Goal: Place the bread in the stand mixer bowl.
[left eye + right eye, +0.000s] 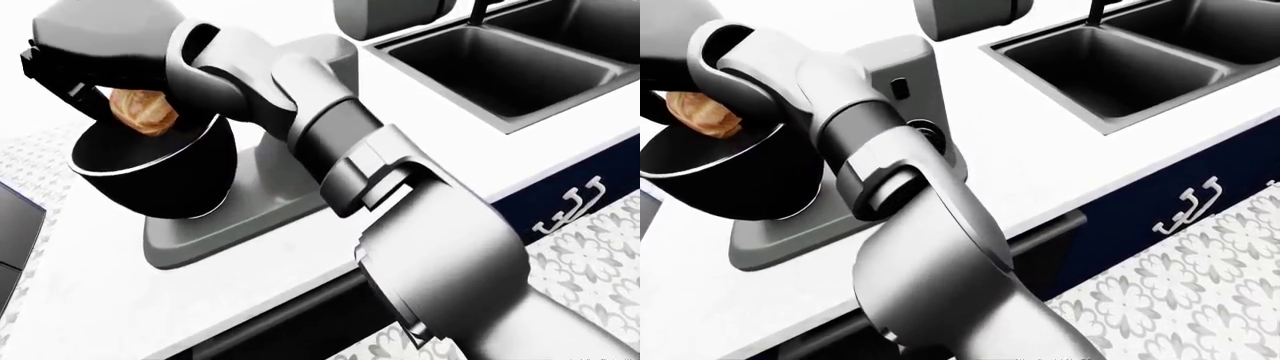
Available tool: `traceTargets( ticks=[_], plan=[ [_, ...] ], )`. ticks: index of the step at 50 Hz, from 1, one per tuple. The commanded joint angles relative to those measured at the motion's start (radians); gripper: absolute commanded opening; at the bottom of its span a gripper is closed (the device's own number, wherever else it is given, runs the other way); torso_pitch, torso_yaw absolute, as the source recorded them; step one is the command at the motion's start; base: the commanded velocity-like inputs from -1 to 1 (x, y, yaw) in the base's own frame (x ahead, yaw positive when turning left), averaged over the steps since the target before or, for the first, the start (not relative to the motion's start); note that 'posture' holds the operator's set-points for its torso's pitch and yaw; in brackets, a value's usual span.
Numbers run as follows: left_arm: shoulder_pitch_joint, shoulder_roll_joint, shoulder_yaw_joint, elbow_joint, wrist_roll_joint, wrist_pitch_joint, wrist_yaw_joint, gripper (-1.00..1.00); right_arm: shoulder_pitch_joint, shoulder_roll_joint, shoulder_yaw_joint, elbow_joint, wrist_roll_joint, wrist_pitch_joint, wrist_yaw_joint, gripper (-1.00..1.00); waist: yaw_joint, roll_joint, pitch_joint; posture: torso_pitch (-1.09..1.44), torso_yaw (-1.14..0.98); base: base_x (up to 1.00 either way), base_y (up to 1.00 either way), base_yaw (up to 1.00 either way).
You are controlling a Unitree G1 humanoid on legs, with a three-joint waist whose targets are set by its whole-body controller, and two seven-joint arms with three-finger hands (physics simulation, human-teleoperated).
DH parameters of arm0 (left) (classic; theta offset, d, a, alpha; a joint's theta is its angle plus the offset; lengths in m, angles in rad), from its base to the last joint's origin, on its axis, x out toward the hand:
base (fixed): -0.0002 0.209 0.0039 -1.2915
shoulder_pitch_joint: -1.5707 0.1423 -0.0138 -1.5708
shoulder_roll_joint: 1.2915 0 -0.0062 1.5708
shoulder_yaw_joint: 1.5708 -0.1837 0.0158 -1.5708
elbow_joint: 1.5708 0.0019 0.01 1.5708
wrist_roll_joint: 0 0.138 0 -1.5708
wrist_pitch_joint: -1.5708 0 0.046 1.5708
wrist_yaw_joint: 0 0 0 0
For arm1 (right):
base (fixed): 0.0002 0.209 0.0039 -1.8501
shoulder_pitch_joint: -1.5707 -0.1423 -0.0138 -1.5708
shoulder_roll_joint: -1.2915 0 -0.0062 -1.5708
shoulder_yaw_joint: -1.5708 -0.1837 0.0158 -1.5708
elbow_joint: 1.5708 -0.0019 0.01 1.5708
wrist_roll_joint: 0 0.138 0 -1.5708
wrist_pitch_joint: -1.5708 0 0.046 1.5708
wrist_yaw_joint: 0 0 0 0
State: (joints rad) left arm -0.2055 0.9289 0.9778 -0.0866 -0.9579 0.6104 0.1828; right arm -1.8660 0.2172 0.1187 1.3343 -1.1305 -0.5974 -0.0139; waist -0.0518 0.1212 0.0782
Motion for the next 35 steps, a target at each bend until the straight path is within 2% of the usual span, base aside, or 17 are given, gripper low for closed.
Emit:
traceTargets(
  ticks=[1, 11, 35],
  plan=[
    [-0.014, 0.032, 0.021, -0.023, -0.001, -0.029, -0.005, 1.0, -0.031, -0.011, -0.013, -0.035, 0.001, 0.011, -0.047, -1.0, -0.001, 0.015, -0.023, 0.0, 0.0, 0.0, 0.0, 0.0],
    [-0.016, 0.028, 0.017, -0.024, -0.002, -0.03, -0.003, 1.0, -0.015, 0.006, -0.01, -0.024, -0.052, 0.019, -0.14, -1.0, 0.003, 0.014, -0.023, 0.0, 0.0, 0.0, 0.0, 0.0],
    [0.003, 0.01, 0.032, -0.032, 0.0, -0.028, -0.012, 1.0, 0.031, -0.004, -0.031, 0.008, -0.137, 0.053, -0.229, -1.0, 0.01, 0.009, -0.025, 0.0, 0.0, 0.0, 0.0, 0.0]
  ],
)
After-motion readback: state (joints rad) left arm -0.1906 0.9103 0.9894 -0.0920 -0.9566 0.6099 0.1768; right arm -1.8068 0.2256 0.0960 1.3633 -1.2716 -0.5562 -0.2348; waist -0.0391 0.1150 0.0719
